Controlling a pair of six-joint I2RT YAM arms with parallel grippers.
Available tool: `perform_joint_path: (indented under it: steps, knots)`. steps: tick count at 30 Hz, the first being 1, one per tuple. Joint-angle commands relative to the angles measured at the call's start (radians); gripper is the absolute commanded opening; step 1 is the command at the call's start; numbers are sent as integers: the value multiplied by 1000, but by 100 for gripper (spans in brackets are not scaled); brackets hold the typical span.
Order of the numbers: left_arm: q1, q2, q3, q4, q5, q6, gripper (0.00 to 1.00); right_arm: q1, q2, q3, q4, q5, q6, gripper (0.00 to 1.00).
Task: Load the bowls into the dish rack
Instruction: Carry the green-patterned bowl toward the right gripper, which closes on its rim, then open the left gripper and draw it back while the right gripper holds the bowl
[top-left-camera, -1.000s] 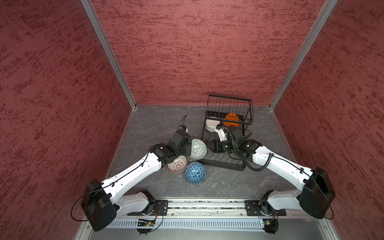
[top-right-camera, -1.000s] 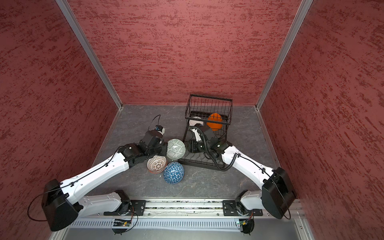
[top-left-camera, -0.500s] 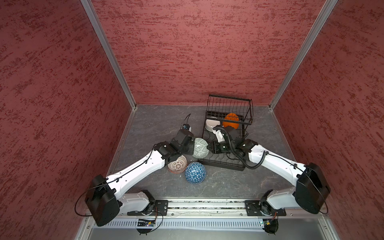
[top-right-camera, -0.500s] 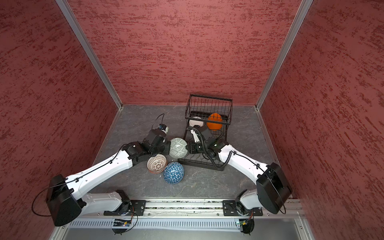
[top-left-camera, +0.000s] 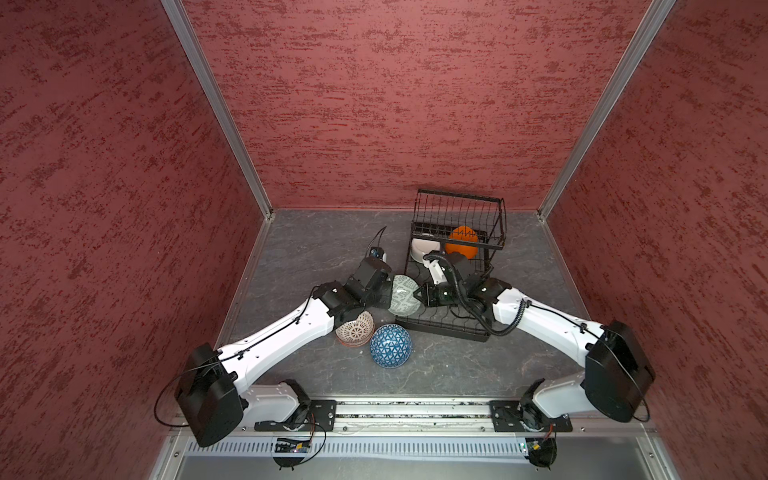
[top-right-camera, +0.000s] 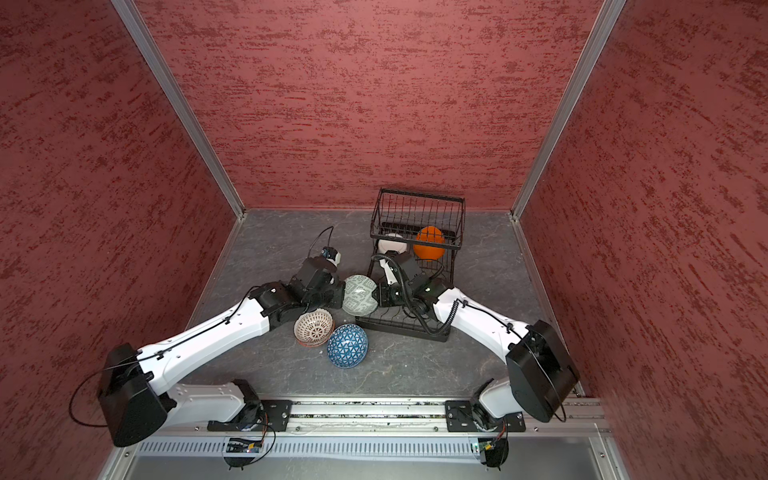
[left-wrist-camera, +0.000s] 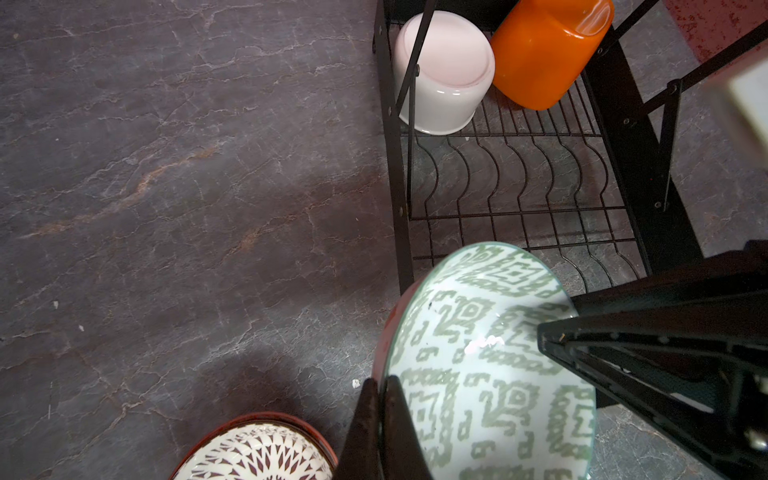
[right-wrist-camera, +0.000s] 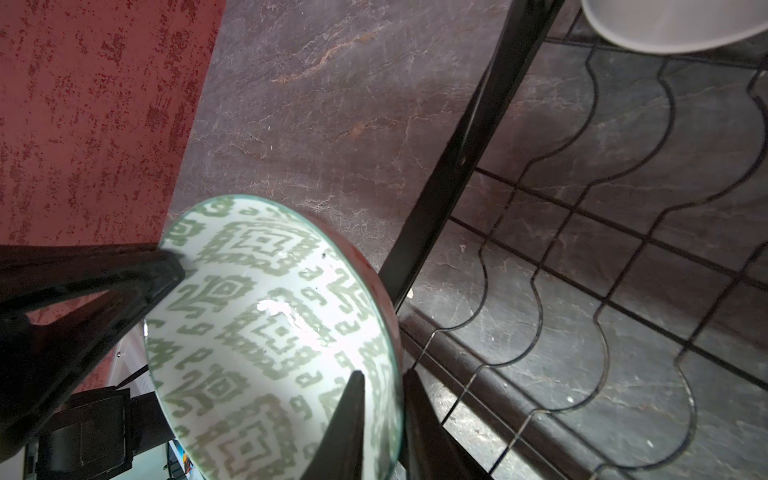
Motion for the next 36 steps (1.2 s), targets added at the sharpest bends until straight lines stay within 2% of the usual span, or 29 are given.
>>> perform_joint_path:
  steps: [1,11,16,19,21,24,27,29,32,36]
  knots:
    - [-9,-1,37,66,-1,3,0,8,4,35,22,8,9,15]
    - [-17,22,39,92,19,-8,0,9,39,42,1,50,2,0]
    - [-19,45,46,99,22,-17,0,9,35,39,-7,73,-2,0]
    - [-18,57,48,104,22,-25,6,9,21,31,-5,94,2,0]
    - [-19,61,46,109,28,-31,16,8,14,26,-6,112,3,0]
    - [-19,59,43,117,29,-35,43,8,-28,19,-16,146,4,0]
    - [-20,55,45,120,28,-34,58,8,-49,17,-35,181,2,0]
    - [-19,53,48,117,24,-31,71,9,-61,17,-51,207,-3,0]
    - [-17,54,50,119,19,-27,80,9,-77,20,-84,250,-12,0]
    - [-12,58,55,112,15,-24,84,8,-108,26,-157,365,-27,0]
